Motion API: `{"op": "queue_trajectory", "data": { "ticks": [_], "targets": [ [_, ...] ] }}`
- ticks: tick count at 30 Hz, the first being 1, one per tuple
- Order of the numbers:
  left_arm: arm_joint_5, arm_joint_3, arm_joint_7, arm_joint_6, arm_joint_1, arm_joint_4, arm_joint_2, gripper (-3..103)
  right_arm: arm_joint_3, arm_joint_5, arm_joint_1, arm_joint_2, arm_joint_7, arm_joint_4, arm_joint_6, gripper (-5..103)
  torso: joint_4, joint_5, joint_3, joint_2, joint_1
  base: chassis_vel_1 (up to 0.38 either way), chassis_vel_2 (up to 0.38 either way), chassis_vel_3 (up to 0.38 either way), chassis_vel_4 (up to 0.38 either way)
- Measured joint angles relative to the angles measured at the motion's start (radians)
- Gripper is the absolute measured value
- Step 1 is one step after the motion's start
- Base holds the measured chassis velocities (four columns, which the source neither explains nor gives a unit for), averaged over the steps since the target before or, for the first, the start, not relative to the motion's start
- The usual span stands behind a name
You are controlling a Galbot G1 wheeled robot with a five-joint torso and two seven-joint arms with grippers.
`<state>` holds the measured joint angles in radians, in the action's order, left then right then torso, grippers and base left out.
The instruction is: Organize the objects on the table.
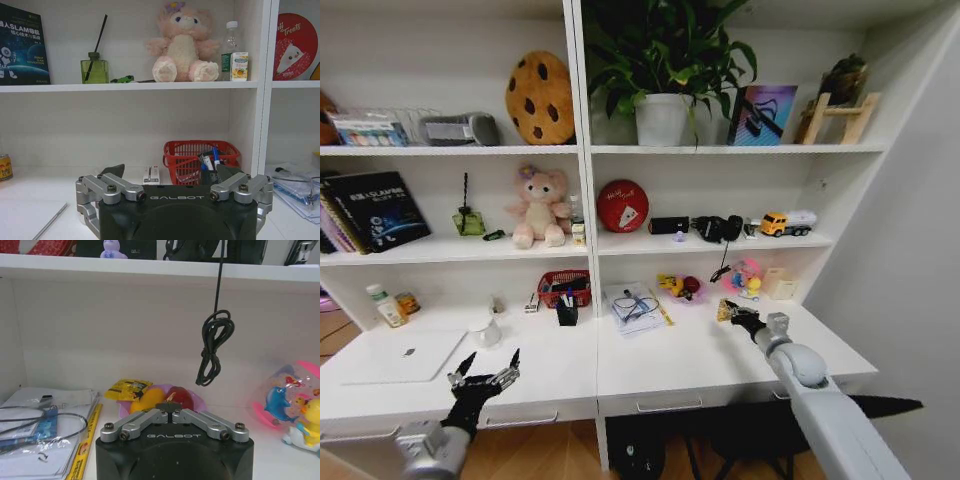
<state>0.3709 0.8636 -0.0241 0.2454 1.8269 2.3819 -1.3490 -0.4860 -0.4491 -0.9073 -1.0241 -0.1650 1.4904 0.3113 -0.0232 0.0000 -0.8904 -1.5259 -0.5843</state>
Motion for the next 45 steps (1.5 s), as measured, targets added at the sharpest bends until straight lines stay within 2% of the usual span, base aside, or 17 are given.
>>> {"op": "queue_trajectory", "data": {
  "ticks": [3, 9, 17, 24, 25, 26, 28, 29, 32, 35, 37, 38, 40, 41, 43, 44, 45],
  "targets": [
    [0.000, 0.000, 0.000, 0.000, 0.000, 0.000, 0.000, 100, 0.044, 0.006, 0.095, -0.010, -0.001, -0.087, -0.019, 0, -0.0008, -0.0001, 0.000, 0.000, 0.000, 0.036, 0.022, -0.031, -0.023],
    [0.000, 0.000, 0.000, 0.000, 0.000, 0.000, 0.000, 100, 0.117, 0.033, 0.272, -0.039, -0.001, -0.252, -0.056, 0, -0.0008, 0.0001, 0.000, 0.000, 0.000, 0.000, 0.000, 0.000, 0.000],
    [0.000, 0.000, 0.000, 0.000, 0.000, 0.000, 0.000, 100, 0.184, 0.078, 0.421, -0.105, -0.022, -0.488, -0.120, 0, -0.0004, 0.0000, 0.000, 0.000, 0.000, 0.000, 0.000, 0.000, 0.000],
    [0.000, 0.000, 0.000, 0.000, 0.000, 0.000, 0.000, 100, 0.203, 0.133, 0.514, -0.159, -0.033, -0.620, -0.159, 0, -0.0007, -0.0002, 0.000, 0.000, 0.000, 0.000, 0.000, 0.000, 0.000],
    [0.000, 0.000, 0.000, 0.000, 0.000, 0.000, 0.000, 100, 0.201, 0.150, 0.535, -0.174, -0.033, -0.654, -0.171, -3, -0.0006, -0.0001, 0.000, 0.000, 0.000, 0.000, 0.000, 0.000, 0.000],
    [0.000, 0.000, 0.000, 0.000, 0.000, 0.000, 0.000, 100, 0.196, 0.180, 0.554, -0.189, -0.033, -0.690, -0.188, 3, -0.0003, -0.0002, 0.000, 0.000, 0.000, 0.000, 0.000, 0.000, 0.000],
    [0.000, 0.000, 0.000, 0.000, 0.000, 0.000, 0.000, 100, 0.191, 0.202, 0.563, -0.196, -0.033, -0.708, -0.199, 3, -0.0003, -0.0002, 0.000, 0.000, 0.000, 0.000, 0.000, 0.000, 0.000],
    [0.000, 0.000, 0.000, 0.000, 0.000, 0.000, 0.000, 100, 0.178, 0.254, 0.579, -0.212, -0.031, -0.749, -0.223, 13, -0.0006, -0.0002, 0.000, 0.000, 0.000, 0.000, 0.000, 0.000, 0.000],
    [0.000, 0.000, 0.000, 0.000, 0.000, 0.000, 0.000, 100, 0.172, 0.271, 0.584, -0.221, -0.025, -0.766, -0.234, 19, -0.0007, -0.0002, 0.000, 0.000, 0.000, 0.000, 0.000, 0.000, 0.000],
    [0.000, 0.000, 0.000, 0.000, 0.000, 0.000, 0.000, 100, 0.168, 0.283, 0.582, -0.228, -0.014, -0.775, -0.248, 29, -0.0006, 0.0000, 0.000, 0.000, 0.000, 0.000, 0.000, 0.000, 0.000],
    [0.000, 0.000, 0.000, 0.000, 0.000, 0.000, 0.000, 100, 0.172, 0.278, 0.550, -0.222, -0.005, -0.734, -0.243, 40, -0.0004, 0.0002, 0.000, 0.000, 0.000, 0.000, 0.000, 0.000, 0.000],
    [0.000, 0.000, 0.000, 0.000, 0.000, 0.000, 0.000, 100, 0.172, 0.278, 0.550, -0.222, -0.005, -0.734, -0.243, 40, -0.0004, 0.0002, 0.000, 0.000, 0.000, 0.000, 0.000, 0.000, 0.000],
    [0.000, 0.000, 0.000, 0.000, 0.000, 0.000, 0.000, 100, 0.188, 0.234, 0.470, -0.193, 0.015, -0.619, -0.202, 51, -0.0006, 0.0001, 0.000, 0.000, 0.000, 0.000, 0.000, 0.000, 0.000],
    [0.000, 0.000, 0.000, 0.000, 0.000, 0.000, 0.000, 100, 0.188, 0.234, 0.470, -0.193, 0.015, -0.619, -0.202, 51, -0.0006, 0.0001, 0.000, 0.000, 0.000, 0.000, 0.000, 0.000, 0.000],
    [0.000, 0.000, 0.000, 0.000, 0.000, 0.000, 0.000, 100, 0.198, 0.170, 0.362, -0.140, 0.062, -0.459, -0.159, 63, -0.0007, 0.0002, 0.000, 0.000, 0.000, 0.000, 0.000, 0.000, 0.000],
    [0.000, 0.000, 0.000, 0.000, 0.000, 0.000, 0.000, 100, 0.198, 0.170, 0.362, -0.140, 0.062, -0.459, -0.159, 63, -0.0007, 0.0002, 0.000, 0.000, 0.000, 0.000, 0.000, 0.000, 0.000],
    [0.000, 0.000, 0.001, 0.000, 0.000, 0.000, 0.000, 100, 0.192, 0.128, 0.288, -0.106, 0.100, -0.348, -0.138, 68, -0.0008, 0.0000, 0.000, 0.000, 0.000, 0.000, 0.000, 0.000, 0.000]
  ]
}}
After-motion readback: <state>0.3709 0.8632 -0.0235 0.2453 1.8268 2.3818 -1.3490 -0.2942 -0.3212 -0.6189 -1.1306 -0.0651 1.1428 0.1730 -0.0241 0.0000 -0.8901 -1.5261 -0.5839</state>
